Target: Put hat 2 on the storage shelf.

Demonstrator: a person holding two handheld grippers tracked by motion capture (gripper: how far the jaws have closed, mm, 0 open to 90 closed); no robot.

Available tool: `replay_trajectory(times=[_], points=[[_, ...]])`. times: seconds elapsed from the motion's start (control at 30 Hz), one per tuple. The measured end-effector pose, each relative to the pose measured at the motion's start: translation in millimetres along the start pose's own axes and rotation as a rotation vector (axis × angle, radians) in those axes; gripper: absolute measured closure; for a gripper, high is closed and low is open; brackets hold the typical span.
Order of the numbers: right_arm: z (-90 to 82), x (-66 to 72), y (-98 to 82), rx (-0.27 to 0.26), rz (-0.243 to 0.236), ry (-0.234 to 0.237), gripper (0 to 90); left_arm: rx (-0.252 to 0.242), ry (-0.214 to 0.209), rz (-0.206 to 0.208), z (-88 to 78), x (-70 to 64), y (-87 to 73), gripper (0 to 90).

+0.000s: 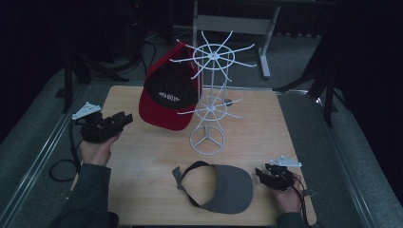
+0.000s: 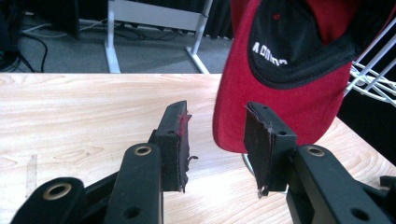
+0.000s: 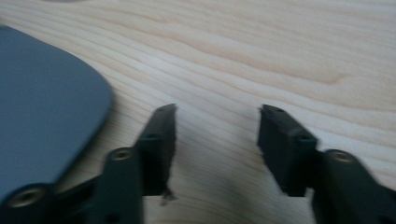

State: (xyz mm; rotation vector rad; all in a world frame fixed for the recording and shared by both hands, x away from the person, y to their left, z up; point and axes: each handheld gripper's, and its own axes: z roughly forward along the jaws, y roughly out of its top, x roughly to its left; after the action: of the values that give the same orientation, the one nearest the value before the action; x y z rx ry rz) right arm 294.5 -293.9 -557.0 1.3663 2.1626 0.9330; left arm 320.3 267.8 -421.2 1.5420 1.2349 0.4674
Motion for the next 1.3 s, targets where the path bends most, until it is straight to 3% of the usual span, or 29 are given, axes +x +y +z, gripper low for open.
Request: replay_trajectory(times=[0.03,0.27,0.6,0.83,1.3], points=[[-4.3,3.2,3.8,-0.010,-0.003,0.018,63.2,0.000,0.000,-0.012,0.2,1.2,-1.0,60.6],[-12.3,19.1,15.4,-0.038,-0.056,0.063,89.9,0.026,-0.002,-0.003,0.6,3.3,-5.2,60.9],[-11.9,36.0,23.5,-0.026,-0.092,0.133,90.0,0.051,0.004,-0.013,4.6,6.1,-11.7,60.8],[-13.4,46.7,29.2,-0.023,-0.108,0.187,90.0,0.063,0.006,0.005,6.2,3.7,-13.1,60.6],[-11.0,72.4,44.8,-0.023,-0.160,0.269,90.0,0.064,0.011,0.004,4.7,5.0,-15.8,60.6]])
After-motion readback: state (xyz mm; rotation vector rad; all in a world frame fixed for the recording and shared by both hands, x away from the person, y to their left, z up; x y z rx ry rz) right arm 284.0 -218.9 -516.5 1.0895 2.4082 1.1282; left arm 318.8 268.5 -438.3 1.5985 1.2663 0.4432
